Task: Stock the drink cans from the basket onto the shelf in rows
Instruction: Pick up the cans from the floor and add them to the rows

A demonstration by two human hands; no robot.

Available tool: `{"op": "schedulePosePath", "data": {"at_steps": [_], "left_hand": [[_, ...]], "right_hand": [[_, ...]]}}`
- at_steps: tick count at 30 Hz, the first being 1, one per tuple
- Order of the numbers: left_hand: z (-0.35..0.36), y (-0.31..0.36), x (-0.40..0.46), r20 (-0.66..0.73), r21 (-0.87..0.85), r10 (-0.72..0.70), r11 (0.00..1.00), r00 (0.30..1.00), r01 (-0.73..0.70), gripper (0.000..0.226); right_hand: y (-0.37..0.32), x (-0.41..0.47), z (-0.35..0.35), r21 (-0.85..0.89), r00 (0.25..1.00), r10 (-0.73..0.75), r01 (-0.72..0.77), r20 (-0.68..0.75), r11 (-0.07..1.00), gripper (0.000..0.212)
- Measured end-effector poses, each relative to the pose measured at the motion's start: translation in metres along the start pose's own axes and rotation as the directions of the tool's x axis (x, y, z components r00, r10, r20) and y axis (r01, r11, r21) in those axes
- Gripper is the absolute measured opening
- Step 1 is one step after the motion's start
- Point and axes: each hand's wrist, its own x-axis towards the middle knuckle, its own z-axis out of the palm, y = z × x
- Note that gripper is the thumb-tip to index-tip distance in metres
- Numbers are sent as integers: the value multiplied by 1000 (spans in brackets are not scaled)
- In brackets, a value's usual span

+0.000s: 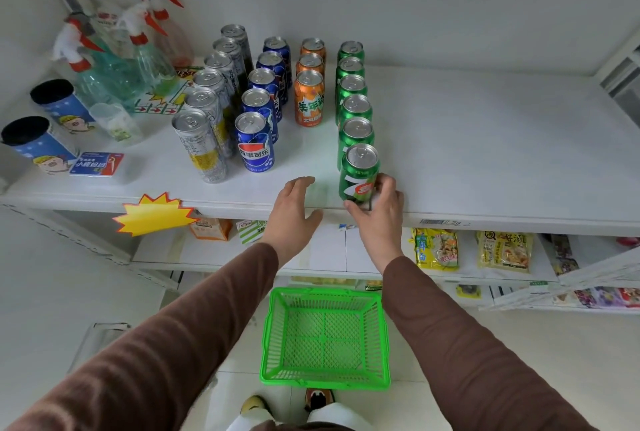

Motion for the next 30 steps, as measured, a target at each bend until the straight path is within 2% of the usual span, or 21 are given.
{"op": "schedulePosePath", "data": {"at_steps": [4, 8, 10, 13, 21, 26, 30], "left_hand": [[-9, -7, -19, -33, -44, -24, 999, 999, 22, 59], [-29, -29, -53, -66, -59, -29, 998, 997, 25, 59], [-44, -49, -75, -80, -57, -30, 998, 996, 25, 60], [-72, -91, -121, -81, -75, -105, 992, 991, 99, 57], [-137, -236, -279, -1, -41, -338, 941, 941, 337, 62], [-133, -324, -358, 84, 21, -501, 865, 861, 501, 65], [-104, -382, -388, 141, 15, -586, 807, 798, 590, 63]], "right_hand": [[-5, -19, 2, 43, 995, 11, -7, -97, 999, 79], [-20, -58, 9, 60, 956, -53, 74, -287, 995, 62], [-30, -83, 21, 50, 949, -105, 125, -297, 991, 54], [-44, -127, 54, 32, 967, -138, 148, -213, 988, 50], [-78, -289, 181, -1, 994, -96, 97, 60, 995, 48], [-60, -381, 262, -11, 966, 40, -39, 255, 999, 43], [-20, -424, 327, -105, 913, 171, -141, 371, 984, 41]]}}
